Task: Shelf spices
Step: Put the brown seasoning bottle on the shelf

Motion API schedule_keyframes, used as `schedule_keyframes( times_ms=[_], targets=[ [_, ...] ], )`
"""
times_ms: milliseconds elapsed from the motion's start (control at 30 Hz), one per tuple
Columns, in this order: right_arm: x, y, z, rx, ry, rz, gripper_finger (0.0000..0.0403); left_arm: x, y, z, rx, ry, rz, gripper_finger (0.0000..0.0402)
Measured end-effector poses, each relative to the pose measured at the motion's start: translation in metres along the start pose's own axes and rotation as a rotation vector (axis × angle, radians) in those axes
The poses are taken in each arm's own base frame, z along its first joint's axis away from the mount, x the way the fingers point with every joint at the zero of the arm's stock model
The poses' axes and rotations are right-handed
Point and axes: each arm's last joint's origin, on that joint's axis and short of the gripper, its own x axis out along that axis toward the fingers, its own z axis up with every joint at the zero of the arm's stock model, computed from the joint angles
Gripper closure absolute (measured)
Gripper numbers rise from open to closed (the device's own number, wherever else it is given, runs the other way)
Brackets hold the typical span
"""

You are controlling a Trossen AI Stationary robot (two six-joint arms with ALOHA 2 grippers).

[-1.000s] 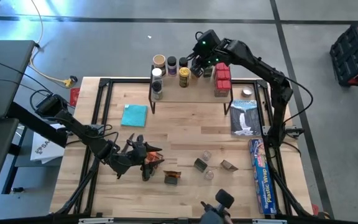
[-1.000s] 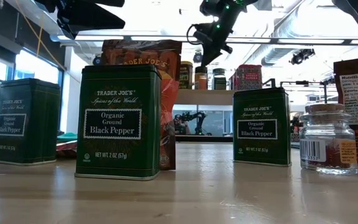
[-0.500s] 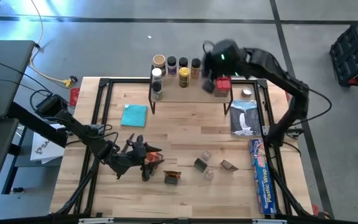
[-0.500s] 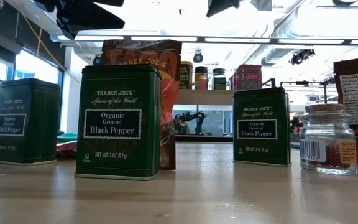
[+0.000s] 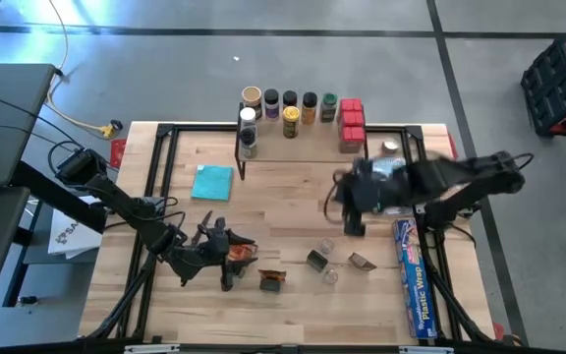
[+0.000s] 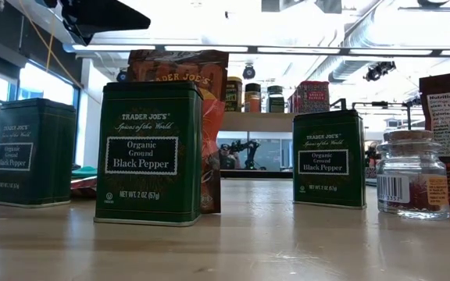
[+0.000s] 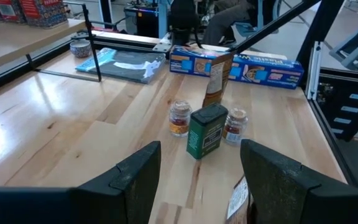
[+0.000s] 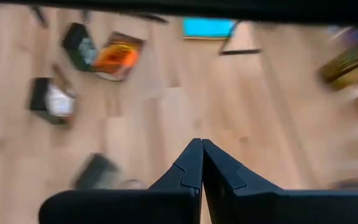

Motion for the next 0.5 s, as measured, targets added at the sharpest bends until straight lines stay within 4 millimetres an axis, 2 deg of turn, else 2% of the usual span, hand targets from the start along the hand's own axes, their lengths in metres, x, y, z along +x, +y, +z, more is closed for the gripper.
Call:
schedule_keyframes(
  times_ms=[167, 300, 400, 500],
  targets=[
    [0.034, 0.058, -0.037, 0.075, -0.077, 0.135, 0.0403, -0.001, 0.0, 0.001, -0.003, 0.002, -0.014, 0.0186],
    [0.061, 0.098, -0.06, 0.059, -0.196, 0.25, 0.0403, 0.0, 0.001, 0.001, -0.007, 0.01, -0.029, 0.0186],
    [0.079, 0.116, -0.076, 0.008, -0.236, 0.288, 0.0403, 0.003, 0.003, 0.002, -0.032, 0.025, -0.053, 0.0186],
    [0.085, 0.121, -0.08, -0.011, -0.242, 0.297, 0.0403, 0.006, 0.003, 0.007, -0.053, 0.056, -0.072, 0.0186]
  ],
)
